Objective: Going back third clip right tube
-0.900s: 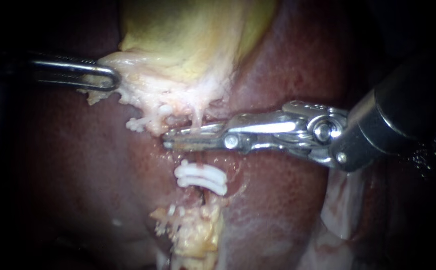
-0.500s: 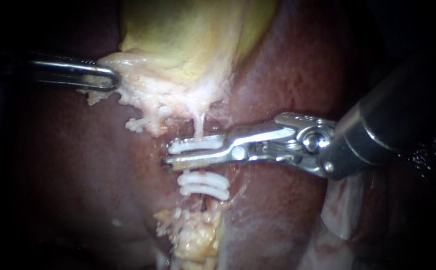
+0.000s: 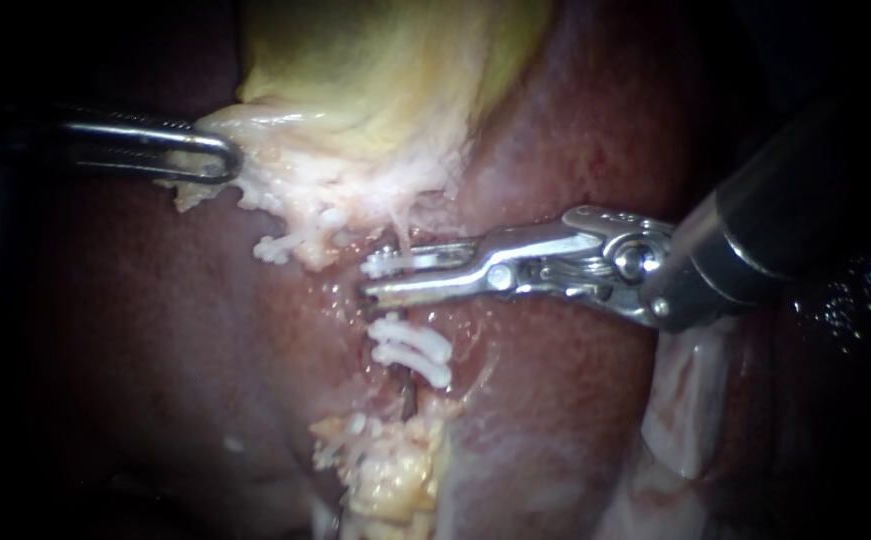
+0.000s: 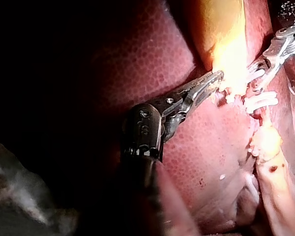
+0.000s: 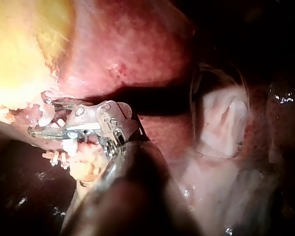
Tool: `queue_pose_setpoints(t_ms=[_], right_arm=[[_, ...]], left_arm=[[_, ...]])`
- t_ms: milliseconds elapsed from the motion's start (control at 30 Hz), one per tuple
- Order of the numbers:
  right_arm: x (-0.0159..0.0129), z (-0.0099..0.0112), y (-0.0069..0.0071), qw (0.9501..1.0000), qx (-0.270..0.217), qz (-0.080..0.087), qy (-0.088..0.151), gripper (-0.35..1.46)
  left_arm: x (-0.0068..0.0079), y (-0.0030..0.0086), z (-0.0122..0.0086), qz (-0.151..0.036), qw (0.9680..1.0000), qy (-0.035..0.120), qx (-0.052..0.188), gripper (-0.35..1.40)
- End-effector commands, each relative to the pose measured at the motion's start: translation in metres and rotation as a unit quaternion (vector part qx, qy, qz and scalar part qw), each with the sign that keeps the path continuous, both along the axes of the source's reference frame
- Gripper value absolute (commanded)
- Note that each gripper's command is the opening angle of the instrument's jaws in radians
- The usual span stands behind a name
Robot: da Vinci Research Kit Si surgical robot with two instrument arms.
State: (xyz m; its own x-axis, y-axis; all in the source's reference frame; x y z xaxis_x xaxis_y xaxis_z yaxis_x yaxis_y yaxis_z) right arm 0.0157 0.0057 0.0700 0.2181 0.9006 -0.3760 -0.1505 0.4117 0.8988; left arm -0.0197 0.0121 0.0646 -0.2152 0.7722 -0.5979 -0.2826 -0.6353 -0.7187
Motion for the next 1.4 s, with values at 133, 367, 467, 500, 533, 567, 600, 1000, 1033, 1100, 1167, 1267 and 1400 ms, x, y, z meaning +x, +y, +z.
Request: queue_pose_setpoints(t_ms=[133,367,467,500,533,567,600,1000,1033,1100,1167,1267,1400], right_arm=[[-0.0005,-0.0004,0.0,0.9998,-0.019,-0.005,0.003,0.47],[-0.0024,-0.0014,-0.0011,0.9944,-0.103,-0.022,0.013,0.49],[-0.0032,-0.0019,-0.0016,0.9903,-0.134,-0.032,0.018,0.49],[-0.0035,-0.0021,-0.0018,0.9886,-0.145,-0.035,0.02,0.49],[-0.0038,-0.0022,-0.002,0.9867,-0.156,-0.039,0.023,0.5],[-0.004,-0.0023,-0.0021,0.9847,-0.168,-0.042,0.025,0.5],[-0.0042,-0.0024,-0.0021,0.9831,-0.176,-0.045,0.026,0.5],[-0.0079,-0.005,-0.0017,0.9583,-0.271,-0.076,0.049,0.5],[-0.0083,-0.0052,-0.0017,0.9566,-0.276,-0.078,0.051,0.5],[-0.009,-0.0056,-0.0017,0.954,-0.284,-0.081,0.054,0.5],[-0.0097,-0.006,-0.0018,0.9513,-0.291,-0.084,0.057,0.5],[-0.0105,-0.0064,-0.0021,0.9473,-0.302,-0.091,0.058,0.5],[-0.0112,-0.007,-0.0024,0.9432,-0.309,-0.112,0.046,0.5]], left_arm=[[0.0,0.0,0.0,0.0,1.0,0.0,0.0,-0.35],[0.0,-0.0001,0.0,0.0,1.0,0.0,0.0,-0.35],[0.0001,-0.0001,0.0,0.0,1.0,0.0,0.0,-0.35],[0.0001,-0.0001,0.0,0.0,1.0,0.0,0.0,-0.35],[0.0001,-0.0001,0.0,0.0,1.0,0.0,0.0,-0.35],[0.0001,-0.0001,0.0,0.0,1.0,0.0,0.0,-0.35],[0.0001,-0.0001,0.0,0.0,1.0,0.0,0.0,-0.35],[0.0002,-0.0001,0.0,0.0,1.0,0.0,0.0,-0.35],[0.0002,-0.0001,0.0,0.0,1.0,0.0,0.0,-0.35],[0.0002,-0.0001,0.0,0.0,1.0,0.0,0.0,-0.35],[0.0002,-0.0001,0.0,0.0,1.0,0.0,0.0,-0.35],[0.0002,-0.0001,0.0,0.0,1.0,0.0,0.0,-0.35],[0.0001,-0.0001,0.0001,0.0,1.0,0.0,0.0,-0.35]])
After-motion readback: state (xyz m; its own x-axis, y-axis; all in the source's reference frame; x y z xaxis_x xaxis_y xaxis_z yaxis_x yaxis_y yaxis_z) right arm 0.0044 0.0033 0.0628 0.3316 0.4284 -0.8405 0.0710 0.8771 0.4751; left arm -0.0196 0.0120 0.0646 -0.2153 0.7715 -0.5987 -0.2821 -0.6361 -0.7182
